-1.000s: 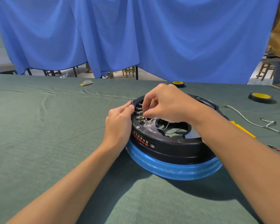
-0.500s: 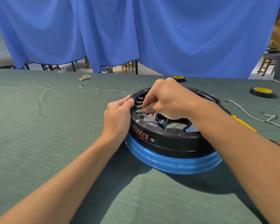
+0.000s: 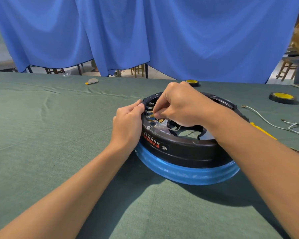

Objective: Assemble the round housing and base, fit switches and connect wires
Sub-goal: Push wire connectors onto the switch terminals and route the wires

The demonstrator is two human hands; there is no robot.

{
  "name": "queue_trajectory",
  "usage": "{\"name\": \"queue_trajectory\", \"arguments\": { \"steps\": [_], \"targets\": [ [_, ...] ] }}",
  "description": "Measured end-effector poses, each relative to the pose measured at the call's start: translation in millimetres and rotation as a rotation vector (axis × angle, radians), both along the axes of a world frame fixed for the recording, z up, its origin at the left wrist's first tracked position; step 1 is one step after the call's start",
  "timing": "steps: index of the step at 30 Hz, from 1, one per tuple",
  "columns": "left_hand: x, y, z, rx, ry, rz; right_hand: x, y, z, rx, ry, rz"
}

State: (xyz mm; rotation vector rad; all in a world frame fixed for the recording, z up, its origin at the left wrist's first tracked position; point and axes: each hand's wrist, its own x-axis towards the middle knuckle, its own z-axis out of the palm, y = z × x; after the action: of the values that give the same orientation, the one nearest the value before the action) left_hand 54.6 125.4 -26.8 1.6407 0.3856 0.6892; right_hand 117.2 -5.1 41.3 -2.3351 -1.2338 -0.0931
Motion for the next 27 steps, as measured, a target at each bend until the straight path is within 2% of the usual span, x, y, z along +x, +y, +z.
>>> {"name": "queue_trajectory", "arguments": {
  "steps": [9,27],
  "targets": [
    [0.8,-0.6,-0.3,0.024,-0.008,0.026,-3.1,2.6,-0.3,-0.008,-0.048,0.006],
    [-1.9,0.2,0.6,0.052,0.041,-0.009,-8.1,6.4,-0.9,-0.015,-0.025,0.009]
  ]
}}
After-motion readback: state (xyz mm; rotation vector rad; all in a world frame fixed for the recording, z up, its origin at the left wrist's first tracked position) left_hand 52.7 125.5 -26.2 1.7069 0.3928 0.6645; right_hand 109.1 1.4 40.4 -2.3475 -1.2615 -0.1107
